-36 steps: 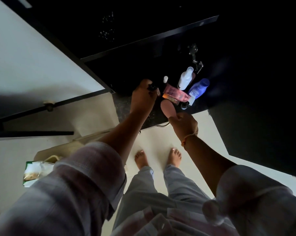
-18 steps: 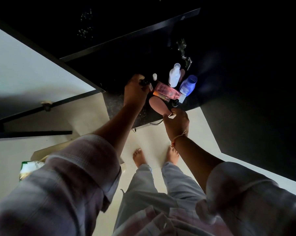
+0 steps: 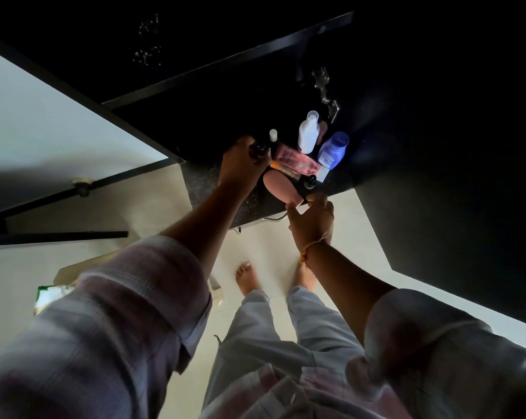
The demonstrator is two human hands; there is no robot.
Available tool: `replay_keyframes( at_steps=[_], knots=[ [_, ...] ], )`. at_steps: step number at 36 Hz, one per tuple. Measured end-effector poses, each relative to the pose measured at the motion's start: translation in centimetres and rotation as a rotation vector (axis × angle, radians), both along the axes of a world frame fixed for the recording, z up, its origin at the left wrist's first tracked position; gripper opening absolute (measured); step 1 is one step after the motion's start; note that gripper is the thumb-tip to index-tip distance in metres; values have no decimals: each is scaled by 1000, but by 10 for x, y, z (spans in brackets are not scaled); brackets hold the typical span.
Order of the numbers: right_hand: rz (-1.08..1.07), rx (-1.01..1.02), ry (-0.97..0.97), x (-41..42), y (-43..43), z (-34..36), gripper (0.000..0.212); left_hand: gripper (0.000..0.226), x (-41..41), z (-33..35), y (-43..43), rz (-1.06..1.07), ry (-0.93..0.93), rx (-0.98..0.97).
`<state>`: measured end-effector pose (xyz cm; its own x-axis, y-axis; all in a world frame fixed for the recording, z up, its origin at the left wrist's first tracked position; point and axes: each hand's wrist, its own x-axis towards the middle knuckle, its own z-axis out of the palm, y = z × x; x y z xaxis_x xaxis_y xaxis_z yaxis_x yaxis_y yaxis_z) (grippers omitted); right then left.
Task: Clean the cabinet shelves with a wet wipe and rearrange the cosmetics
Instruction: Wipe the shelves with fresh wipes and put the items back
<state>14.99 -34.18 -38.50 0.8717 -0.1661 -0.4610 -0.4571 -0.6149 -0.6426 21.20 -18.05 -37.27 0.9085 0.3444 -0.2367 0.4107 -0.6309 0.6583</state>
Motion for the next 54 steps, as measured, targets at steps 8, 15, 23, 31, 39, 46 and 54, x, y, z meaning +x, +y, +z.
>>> replay_keyframes(
  at_steps=[8,15,23,31,39,46,54],
  knots=[
    [44,-88,34,-10,1,3,48,46,0,-7,2,9,72,33],
    [135,-115,-34,-13,5,9,41,53,-6,-14,5,-1,107,-14],
    [278,-136,-170,-9,11,20,34,50,-27,-14,15,39,76,6],
    [533,-169,-212,-3,24,41,39,52,-87,11,32,49,94,76],
    [851,-180,-256,-13,74,53,39,40,-163,30,66,238,56,125],
    [1183,-101,-231,-60,156,57,38,41,-250,29,117,576,94,68],
    [1583,-127,-230,-133,236,59,43,43,-371,6,181,1018,185,58]
  ],
)
